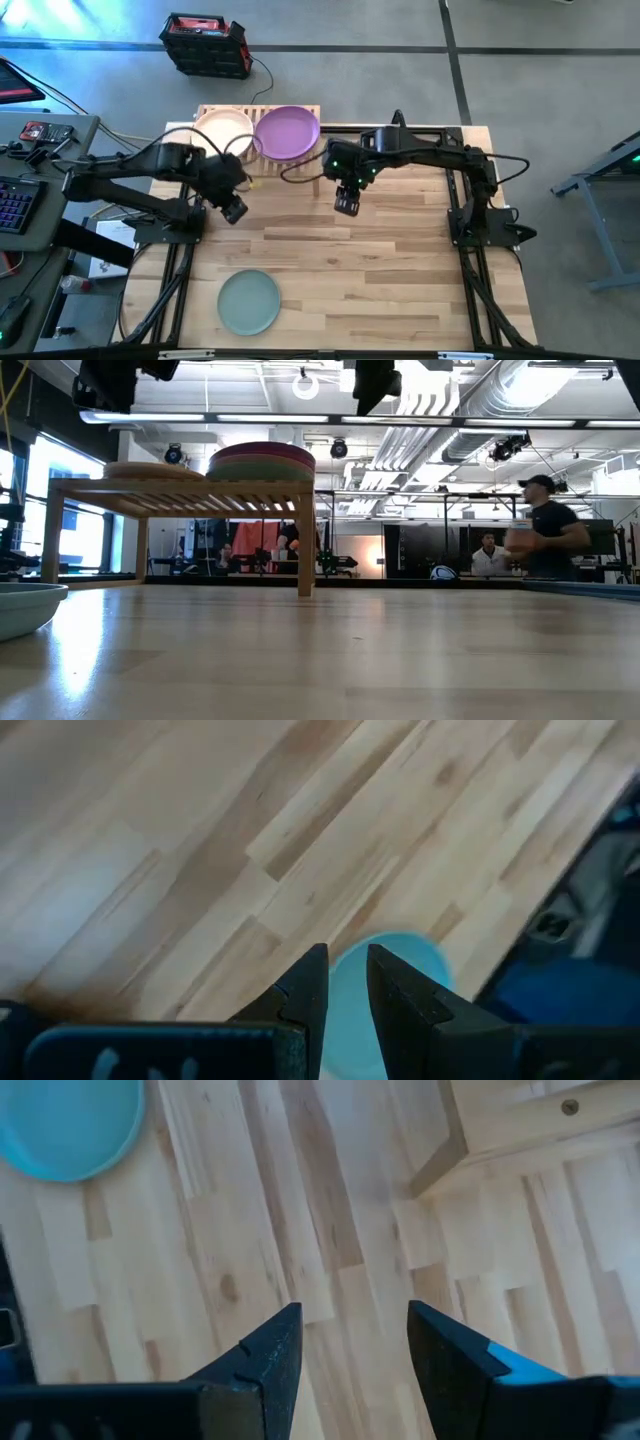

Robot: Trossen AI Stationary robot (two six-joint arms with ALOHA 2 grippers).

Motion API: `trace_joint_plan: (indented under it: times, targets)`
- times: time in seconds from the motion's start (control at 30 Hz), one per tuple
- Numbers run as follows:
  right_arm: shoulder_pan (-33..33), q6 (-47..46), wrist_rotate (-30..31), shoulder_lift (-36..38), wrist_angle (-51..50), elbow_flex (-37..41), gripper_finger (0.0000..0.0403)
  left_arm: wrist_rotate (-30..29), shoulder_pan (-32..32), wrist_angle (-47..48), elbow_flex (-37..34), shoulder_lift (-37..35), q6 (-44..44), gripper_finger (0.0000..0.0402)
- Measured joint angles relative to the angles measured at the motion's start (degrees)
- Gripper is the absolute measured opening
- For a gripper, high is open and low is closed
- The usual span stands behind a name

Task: Place and stack plates onto a shelf
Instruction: Stack the green plate on top of the light brown plate on the shelf

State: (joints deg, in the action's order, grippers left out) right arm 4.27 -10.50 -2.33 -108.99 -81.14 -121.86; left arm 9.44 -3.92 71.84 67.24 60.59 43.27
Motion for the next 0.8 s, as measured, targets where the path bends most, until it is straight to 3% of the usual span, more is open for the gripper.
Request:
trace_joint_plan:
  times: [0.23,0.8]
  targets:
    - [-3.3,0.0,3.6,0.0,0.5,0.0,0.0158,-2.5,9.0,-3.8,-4.6,1.7,1.2,0.0062]
    - [-4.0,-2.8,3.7,0.0,3.2,0.0,0.0158,-5.3,25.9,-13.2,-13.4,10.6,10.6,0.0062]
